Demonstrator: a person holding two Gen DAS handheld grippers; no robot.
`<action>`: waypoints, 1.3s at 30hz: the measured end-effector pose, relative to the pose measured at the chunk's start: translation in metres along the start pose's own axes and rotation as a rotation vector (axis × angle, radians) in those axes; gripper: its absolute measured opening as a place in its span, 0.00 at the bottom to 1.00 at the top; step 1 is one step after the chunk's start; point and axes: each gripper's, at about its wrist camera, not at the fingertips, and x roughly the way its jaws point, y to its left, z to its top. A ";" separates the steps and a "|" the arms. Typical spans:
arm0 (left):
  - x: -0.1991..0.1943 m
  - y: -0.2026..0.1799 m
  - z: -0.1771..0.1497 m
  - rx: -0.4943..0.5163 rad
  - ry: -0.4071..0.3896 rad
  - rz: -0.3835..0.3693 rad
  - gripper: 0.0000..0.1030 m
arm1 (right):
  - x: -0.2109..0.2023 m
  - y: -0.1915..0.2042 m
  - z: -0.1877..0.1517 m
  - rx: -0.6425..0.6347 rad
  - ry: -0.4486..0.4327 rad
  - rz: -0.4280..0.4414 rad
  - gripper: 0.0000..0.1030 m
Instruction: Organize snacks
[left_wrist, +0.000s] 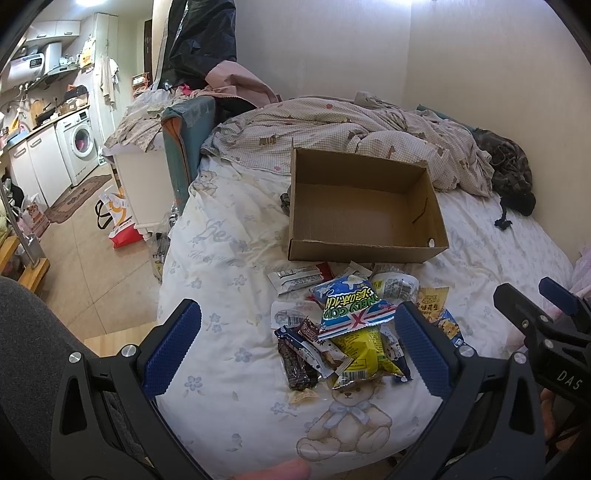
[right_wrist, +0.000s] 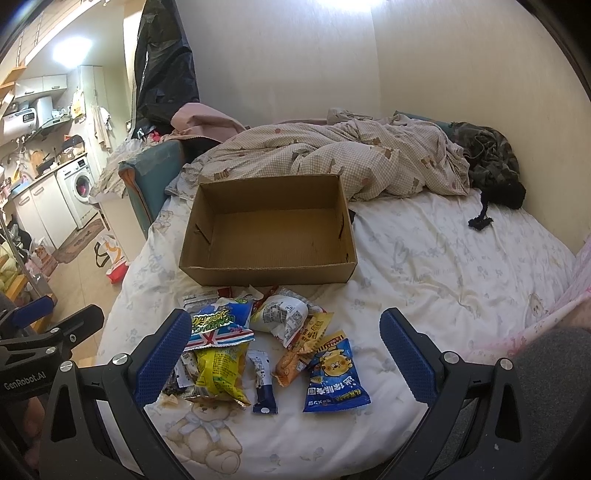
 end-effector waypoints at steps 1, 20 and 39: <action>0.000 0.000 0.000 0.000 0.000 -0.001 1.00 | 0.001 0.000 0.000 -0.001 0.002 0.000 1.00; 0.006 0.012 0.016 -0.028 0.058 0.001 1.00 | 0.007 -0.019 0.018 0.086 0.037 0.044 1.00; 0.098 0.044 0.065 -0.090 0.379 0.045 1.00 | 0.149 -0.096 0.032 0.246 0.692 0.135 1.00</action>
